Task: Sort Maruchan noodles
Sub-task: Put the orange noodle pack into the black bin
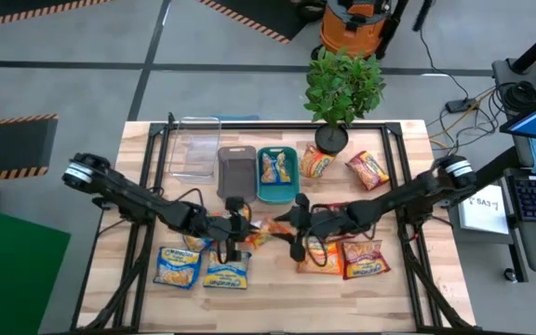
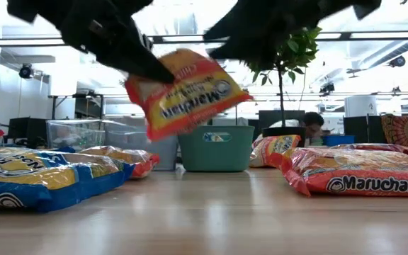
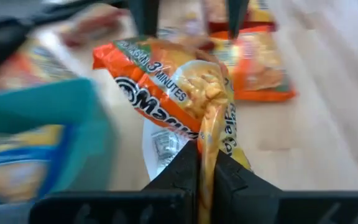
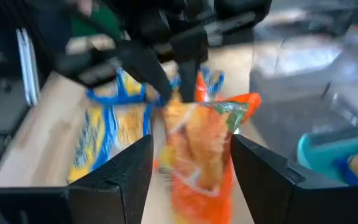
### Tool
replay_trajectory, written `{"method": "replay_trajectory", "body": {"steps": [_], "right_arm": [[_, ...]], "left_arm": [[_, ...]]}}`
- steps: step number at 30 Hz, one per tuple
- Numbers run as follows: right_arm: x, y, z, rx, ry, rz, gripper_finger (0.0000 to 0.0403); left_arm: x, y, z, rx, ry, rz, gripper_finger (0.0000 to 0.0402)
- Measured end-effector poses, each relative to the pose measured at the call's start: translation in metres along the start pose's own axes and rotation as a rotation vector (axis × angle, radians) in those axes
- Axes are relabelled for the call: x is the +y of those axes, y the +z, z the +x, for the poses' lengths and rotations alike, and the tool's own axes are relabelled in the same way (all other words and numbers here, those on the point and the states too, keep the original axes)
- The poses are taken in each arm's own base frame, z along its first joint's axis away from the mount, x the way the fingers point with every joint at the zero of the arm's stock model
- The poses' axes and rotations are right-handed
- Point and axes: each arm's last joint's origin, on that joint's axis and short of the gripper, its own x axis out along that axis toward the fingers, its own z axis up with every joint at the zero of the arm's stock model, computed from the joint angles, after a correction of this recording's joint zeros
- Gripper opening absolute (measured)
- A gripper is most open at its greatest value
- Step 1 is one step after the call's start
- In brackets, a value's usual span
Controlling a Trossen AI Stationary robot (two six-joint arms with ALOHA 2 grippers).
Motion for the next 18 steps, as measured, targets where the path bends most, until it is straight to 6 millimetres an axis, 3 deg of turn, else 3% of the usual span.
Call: {"method": "replay_trajectory", "body": {"steps": [6,12,15,18], "right_arm": [[-0.007,0.031,-0.035,-0.081,-0.075,0.005,0.0205],[-0.013,0.043,-0.057,-0.097,-0.113,0.010,0.0206],[-0.013,0.041,-0.057,-0.079,-0.115,0.021,0.0205],[-0.013,0.033,-0.053,-0.024,-0.118,0.041,0.0206]], "left_arm": [[0.035,0.017,-0.041,0.069,0.293,0.034,0.0001],[0.082,0.026,-0.071,0.132,0.583,-0.037,0.0001],[0.096,0.025,-0.072,0.139,0.563,-0.091,0.0000],[0.094,0.020,-0.066,0.163,0.403,-0.107,0.0000]]}}
